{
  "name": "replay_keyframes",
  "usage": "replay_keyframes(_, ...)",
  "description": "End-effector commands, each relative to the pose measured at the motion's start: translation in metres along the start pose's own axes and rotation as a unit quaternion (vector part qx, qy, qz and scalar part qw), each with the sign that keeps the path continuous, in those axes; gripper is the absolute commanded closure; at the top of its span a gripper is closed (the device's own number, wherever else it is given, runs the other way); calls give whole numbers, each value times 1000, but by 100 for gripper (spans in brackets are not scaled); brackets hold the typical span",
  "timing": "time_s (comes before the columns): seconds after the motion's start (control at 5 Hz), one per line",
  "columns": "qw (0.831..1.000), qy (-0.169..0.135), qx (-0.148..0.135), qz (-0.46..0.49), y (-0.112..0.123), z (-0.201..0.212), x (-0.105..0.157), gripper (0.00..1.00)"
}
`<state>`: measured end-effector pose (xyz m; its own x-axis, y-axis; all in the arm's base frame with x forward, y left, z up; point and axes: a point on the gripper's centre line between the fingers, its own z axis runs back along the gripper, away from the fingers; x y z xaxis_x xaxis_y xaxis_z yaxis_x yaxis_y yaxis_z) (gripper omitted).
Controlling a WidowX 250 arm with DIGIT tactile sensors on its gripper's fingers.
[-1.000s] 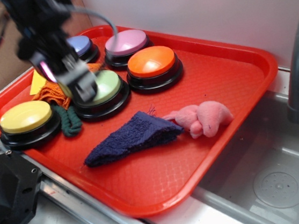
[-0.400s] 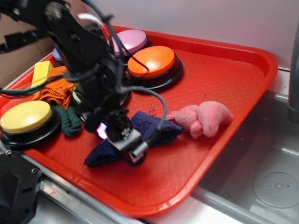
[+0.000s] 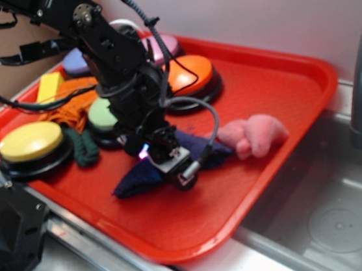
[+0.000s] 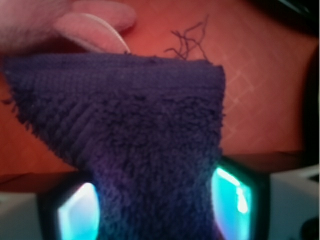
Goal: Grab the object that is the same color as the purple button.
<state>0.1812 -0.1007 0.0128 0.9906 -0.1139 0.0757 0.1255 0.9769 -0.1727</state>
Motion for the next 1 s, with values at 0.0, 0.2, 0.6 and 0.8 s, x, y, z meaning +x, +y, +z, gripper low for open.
replay_keyframes(0.0,1000,15,9,7,-5,7,-8,100)
replay_keyframes(0.2,998,17,22,50,-3,36,-5,100)
replay_keyframes(0.6,993,0,13,113,24,109,6,100)
replay_keyframes(0.8,990,-19,18,138,52,148,3,100)
